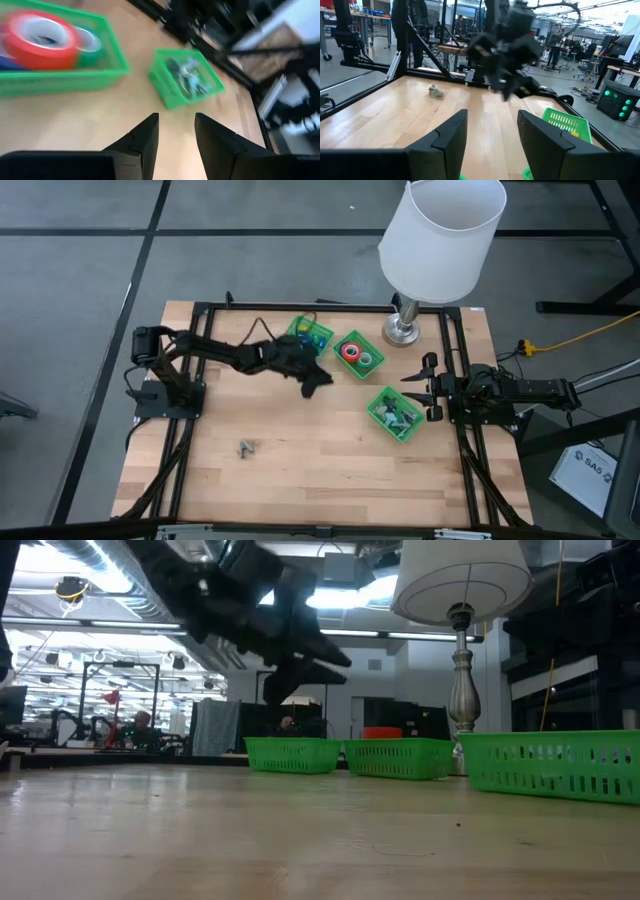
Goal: Pick and place Stapler, Stapler remover, tape
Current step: Put the gray staple remover into the bottom basket
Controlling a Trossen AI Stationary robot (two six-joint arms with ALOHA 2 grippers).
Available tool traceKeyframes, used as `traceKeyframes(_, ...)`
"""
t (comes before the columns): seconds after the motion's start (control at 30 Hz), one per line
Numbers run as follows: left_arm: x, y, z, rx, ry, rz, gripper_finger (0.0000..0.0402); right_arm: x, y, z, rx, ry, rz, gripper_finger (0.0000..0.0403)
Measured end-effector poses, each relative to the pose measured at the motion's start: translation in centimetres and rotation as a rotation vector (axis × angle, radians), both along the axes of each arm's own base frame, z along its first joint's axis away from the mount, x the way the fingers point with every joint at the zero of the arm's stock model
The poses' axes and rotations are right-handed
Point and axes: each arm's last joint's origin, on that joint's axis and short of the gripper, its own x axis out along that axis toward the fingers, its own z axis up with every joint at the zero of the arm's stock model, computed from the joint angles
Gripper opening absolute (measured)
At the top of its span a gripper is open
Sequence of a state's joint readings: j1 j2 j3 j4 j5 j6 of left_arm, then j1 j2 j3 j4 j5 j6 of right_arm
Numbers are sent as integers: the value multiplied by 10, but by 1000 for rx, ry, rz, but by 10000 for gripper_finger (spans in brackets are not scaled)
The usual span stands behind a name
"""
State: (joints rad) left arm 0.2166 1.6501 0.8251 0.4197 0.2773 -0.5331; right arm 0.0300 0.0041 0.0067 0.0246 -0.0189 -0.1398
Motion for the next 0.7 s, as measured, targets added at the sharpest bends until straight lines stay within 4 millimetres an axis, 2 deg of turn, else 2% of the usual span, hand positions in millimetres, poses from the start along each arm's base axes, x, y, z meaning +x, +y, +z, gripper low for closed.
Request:
traceKeyframes(0.27, 7, -73, 1, 103, 253, -214, 118, 0, 0, 0, 0, 0, 0, 179)
traceKeyframes(0.5, -9, -126, 0, 145, 530, -320, 117, 0, 0, 0, 0, 0, 0, 179)
traceKeyframes(0.7, -30, -158, -4, 110, 697, -379, 117, 0, 0, 0, 0, 0, 0, 179)
